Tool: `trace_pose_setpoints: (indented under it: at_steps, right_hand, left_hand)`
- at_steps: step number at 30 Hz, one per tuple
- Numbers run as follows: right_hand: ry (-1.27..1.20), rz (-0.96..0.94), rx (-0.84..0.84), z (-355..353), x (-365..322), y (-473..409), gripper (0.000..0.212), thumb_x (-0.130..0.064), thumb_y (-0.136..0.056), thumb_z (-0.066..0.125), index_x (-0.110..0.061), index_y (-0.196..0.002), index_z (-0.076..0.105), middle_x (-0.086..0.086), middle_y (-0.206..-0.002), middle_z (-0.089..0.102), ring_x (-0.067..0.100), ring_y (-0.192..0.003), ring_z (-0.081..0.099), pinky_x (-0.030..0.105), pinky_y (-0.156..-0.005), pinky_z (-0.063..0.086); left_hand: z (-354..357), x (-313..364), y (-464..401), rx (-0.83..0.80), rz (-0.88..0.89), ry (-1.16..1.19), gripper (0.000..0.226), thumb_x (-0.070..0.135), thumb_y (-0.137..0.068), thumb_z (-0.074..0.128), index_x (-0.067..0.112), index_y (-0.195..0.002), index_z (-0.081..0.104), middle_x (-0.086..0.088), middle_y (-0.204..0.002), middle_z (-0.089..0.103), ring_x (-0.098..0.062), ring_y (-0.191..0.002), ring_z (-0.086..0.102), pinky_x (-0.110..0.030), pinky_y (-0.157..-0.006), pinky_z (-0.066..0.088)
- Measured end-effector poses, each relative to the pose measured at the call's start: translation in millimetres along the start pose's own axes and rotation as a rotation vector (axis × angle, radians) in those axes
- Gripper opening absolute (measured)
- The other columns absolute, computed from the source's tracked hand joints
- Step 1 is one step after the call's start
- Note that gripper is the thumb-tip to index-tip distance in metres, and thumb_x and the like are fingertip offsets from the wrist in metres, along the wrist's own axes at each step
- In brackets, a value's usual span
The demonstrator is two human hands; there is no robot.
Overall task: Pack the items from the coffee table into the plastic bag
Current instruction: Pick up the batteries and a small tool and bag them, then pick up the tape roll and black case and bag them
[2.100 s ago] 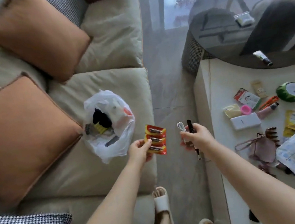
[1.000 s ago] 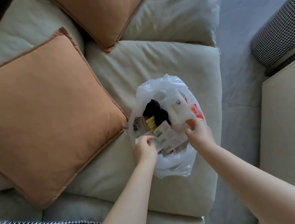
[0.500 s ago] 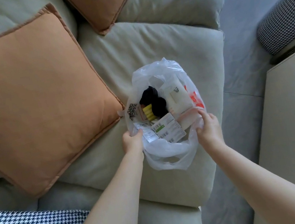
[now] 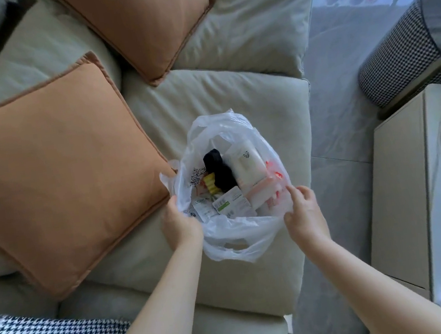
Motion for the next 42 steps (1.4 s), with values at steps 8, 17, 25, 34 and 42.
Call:
trace_pose_setpoints:
  at_steps: [8, 17, 25, 34, 42]
  right_hand:
    - [0.054, -0.013, -0.089, -33, 38, 32, 0.06, -0.015, -0.091, 0.051, -0.019, -0.146, 0.028, 0.004, -0.157, 0.013, 0.026, -0.139, 0.026, 0.037, -0.103, 0.039]
    - [0.071, 0.127, -0.03, -102, 169, 99, 0.048, -0.025, -0.094, 0.047, -0.019, -0.14, 0.037, 0.002, -0.136, 0.051, 0.021, -0.126, 0.048, 0.035, -0.1, 0.041]
    - [0.046, 0.325, 0.02, -139, 319, 176, 0.037, -0.022, -0.094, 0.044, -0.016, -0.13, 0.048, 0.006, -0.131, 0.055, 0.025, -0.122, 0.051, 0.038, -0.094, 0.041]
    - [-0.002, 0.559, -0.024, -133, 458, 234, 0.037, -0.026, -0.095, 0.044, -0.018, -0.13, 0.046, 0.005, -0.132, 0.053, 0.026, -0.122, 0.05, 0.039, -0.097, 0.039]
    - [-0.054, 0.681, -0.118, -87, 511, 224, 0.044, -0.038, -0.094, 0.047, -0.015, -0.132, 0.043, 0.006, -0.132, 0.051, 0.026, -0.121, 0.049, 0.039, -0.095, 0.042]
  left_hand:
    - [7, 11, 63, -0.053, 0.21, -0.449, 0.068, 0.021, -0.088, 0.057, 0.022, -0.148, 0.026, -0.011, -0.156, 0.017, -0.03, -0.14, 0.023, -0.042, -0.113, 0.029]
    - [106, 57, 215, -0.497, 0.571, -0.431, 0.044, 0.027, -0.09, 0.054, 0.023, -0.134, 0.048, -0.002, -0.115, 0.065, -0.023, -0.115, 0.058, -0.033, -0.096, 0.046]
    - [199, 33, 350, -0.696, 0.687, -0.681, 0.034, 0.038, -0.089, 0.053, 0.03, -0.122, 0.057, 0.007, -0.114, 0.067, -0.017, -0.116, 0.058, -0.03, -0.095, 0.046]
    - [271, -1, 431, -0.77, 0.795, -0.927, 0.035, 0.044, -0.091, 0.049, 0.03, -0.123, 0.055, 0.009, -0.121, 0.063, -0.014, -0.117, 0.055, -0.03, -0.092, 0.046]
    - [348, -14, 440, -0.736, 0.952, -1.046, 0.062, 0.05, -0.088, 0.053, 0.028, -0.142, 0.033, 0.002, -0.142, 0.039, -0.021, -0.13, 0.037, -0.037, -0.095, 0.044]
Point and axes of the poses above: each hand's wrist, its own y-axis away from the middle knuckle, its own z-axis out of the palm, x = y × z, the point moved 2 cm from there along -y, towards the middle knuckle
